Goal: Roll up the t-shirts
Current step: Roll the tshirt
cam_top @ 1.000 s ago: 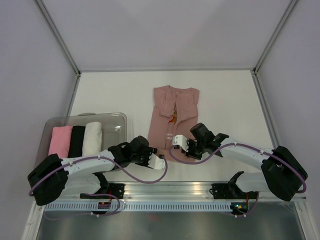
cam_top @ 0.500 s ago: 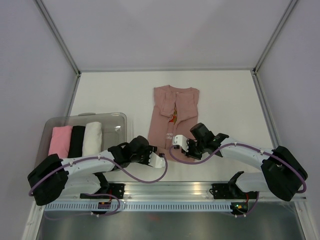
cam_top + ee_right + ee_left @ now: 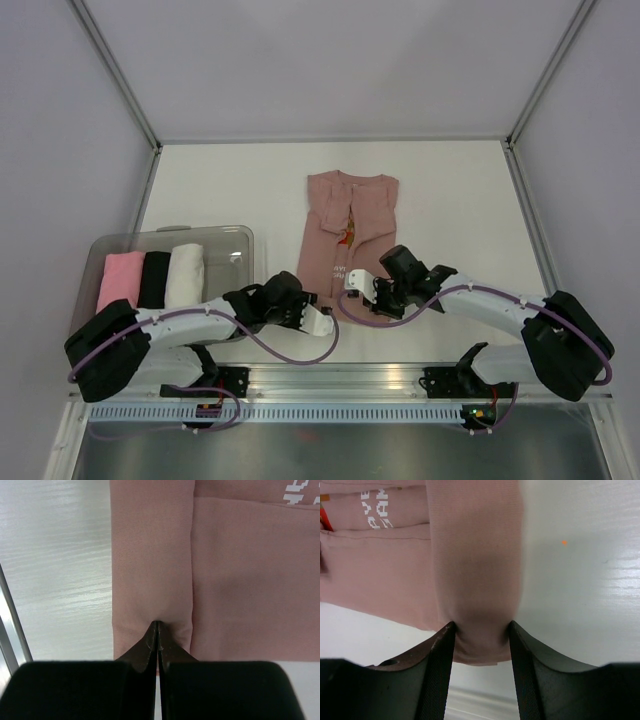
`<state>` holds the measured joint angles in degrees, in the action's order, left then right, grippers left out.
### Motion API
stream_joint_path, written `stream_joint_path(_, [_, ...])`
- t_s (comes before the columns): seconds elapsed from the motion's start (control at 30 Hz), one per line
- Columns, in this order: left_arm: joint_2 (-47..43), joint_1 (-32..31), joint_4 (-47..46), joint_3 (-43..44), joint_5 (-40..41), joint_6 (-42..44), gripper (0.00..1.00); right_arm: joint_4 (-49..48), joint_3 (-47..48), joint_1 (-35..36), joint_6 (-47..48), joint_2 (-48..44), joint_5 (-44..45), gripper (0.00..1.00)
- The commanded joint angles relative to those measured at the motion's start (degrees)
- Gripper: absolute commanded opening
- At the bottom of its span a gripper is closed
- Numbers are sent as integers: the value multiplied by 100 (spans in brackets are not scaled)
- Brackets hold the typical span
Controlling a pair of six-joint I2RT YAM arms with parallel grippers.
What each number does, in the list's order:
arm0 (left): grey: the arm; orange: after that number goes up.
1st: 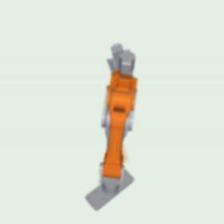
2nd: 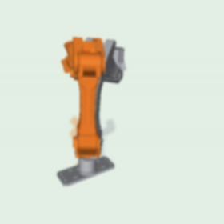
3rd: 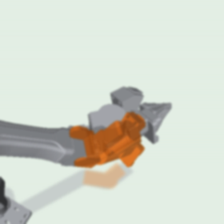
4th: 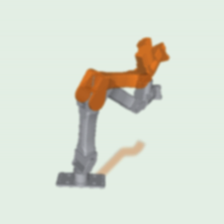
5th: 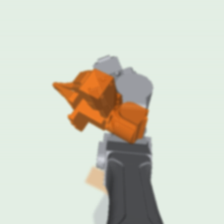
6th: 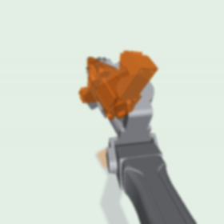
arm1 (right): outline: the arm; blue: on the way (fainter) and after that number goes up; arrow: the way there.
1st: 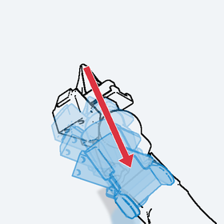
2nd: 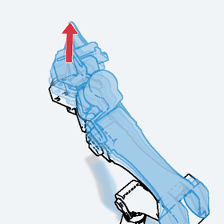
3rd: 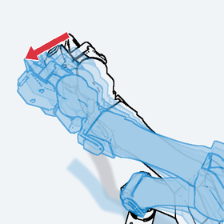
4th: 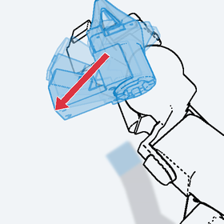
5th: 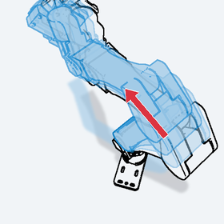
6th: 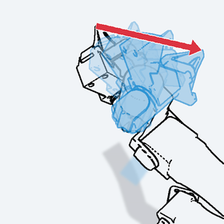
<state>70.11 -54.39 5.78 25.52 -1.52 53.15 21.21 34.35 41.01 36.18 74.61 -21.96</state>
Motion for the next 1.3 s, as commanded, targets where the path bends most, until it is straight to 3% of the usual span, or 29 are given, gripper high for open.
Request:
stream_joint_path(0.0, [345, 25, 142, 128, -120, -85, 53, 234, 142, -32, 12, 10, 68, 1])
stream_joint_path(0.1, [512, 86, 405, 278, -330, -190, 52, 252, 134, -32, 11, -314, 279, 10])
stream_joint_path(0.17, [539, 104, 494, 305, -419, -243, 41, 261, 72, -15, 168, -744, 393, 16])
stream_joint_path(0.2, [530, 113, 520, 313, -489, -278, 35, 269, 29, 3, 265, -911, 429, 26])
stream_joint_path(0.33, [600, 262, 888, 576, -761, -533, 11, 375, -340, 363, 758, -1886, 718, 39])
stream_joint_path(0.43, [671, 560, 1362, 919, -1183, -787, 2, 629, -481, 565, 987, -2231, 1105, 44])
stream_joint_path(0.53, [715, 815, 1942, 1358, -1806, -902, 2, 884, -508, 837, 1022, -2337, 1158, 50])
stream_joint_path(0.83, [996, 1080, 2428, 1711, -2476, -1140, 2, -55, -868, 1795, 241, -1863, 2160, 51])
stream_joint_path(0.97, [1066, 1124, 2437, 1772, -2511, -1105, 2, -582, -912, 1980, 21, -1398, 2519, 52])
stream_joint_path(1.17, [1137, 1238, 2507, 1843, -2581, -1069, 2, -584, -851, 1981, -50, -695, 2626, 50])
stream_joint_path(1.2, [1137, 1247, 2516, 1851, -2599, -1061, 2, -531, -825, 1989, -33, -632, 2678, 47])
stream_joint_path(1.27, [1154, 1291, 2586, 1887, -2660, -1034, 2, -347, -781, 1989, 20, -588, 2662, 16])
